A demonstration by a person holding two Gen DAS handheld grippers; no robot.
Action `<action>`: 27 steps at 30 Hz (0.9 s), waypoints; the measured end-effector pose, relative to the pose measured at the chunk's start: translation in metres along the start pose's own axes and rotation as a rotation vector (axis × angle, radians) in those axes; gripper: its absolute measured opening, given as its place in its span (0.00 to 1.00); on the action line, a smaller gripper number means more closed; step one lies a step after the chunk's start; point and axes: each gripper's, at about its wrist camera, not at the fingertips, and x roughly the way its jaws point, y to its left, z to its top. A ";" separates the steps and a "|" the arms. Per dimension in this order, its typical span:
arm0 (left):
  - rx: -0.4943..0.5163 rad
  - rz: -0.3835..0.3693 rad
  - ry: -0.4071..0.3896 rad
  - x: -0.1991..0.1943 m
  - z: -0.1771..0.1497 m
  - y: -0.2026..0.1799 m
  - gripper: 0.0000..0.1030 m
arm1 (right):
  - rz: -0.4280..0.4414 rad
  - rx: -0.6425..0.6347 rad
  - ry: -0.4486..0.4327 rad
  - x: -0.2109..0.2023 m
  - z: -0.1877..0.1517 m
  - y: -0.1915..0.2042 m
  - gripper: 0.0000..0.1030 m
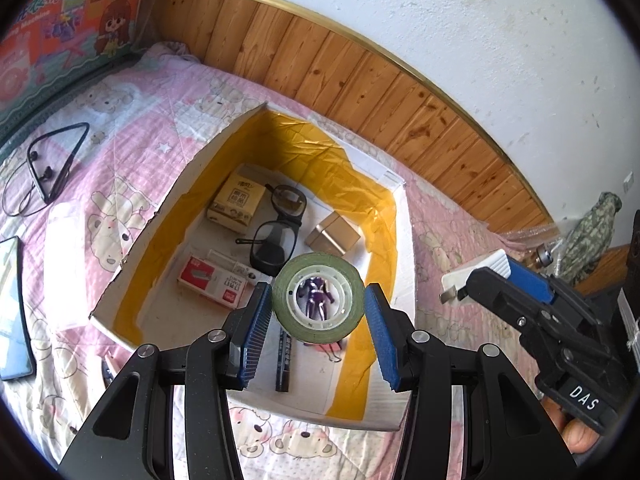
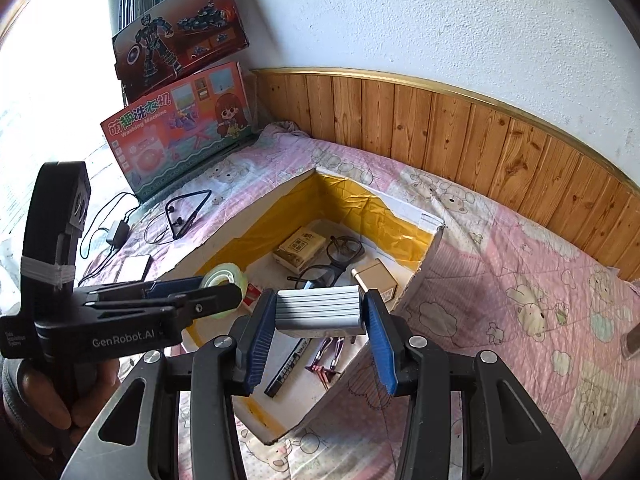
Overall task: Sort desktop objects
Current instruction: 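Carry the tape roll over the box with the left tool while the right tool carries the charger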
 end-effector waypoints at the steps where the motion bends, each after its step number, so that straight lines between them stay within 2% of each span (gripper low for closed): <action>1: -0.003 0.004 0.003 0.001 0.000 0.001 0.48 | -0.001 0.000 0.003 0.002 0.003 -0.001 0.44; 15: -0.001 0.021 0.077 0.028 -0.004 0.000 0.48 | -0.008 0.002 0.065 0.039 0.032 -0.015 0.44; 27: 0.021 0.090 0.126 0.052 -0.009 -0.002 0.48 | -0.037 -0.045 0.145 0.082 0.044 -0.020 0.44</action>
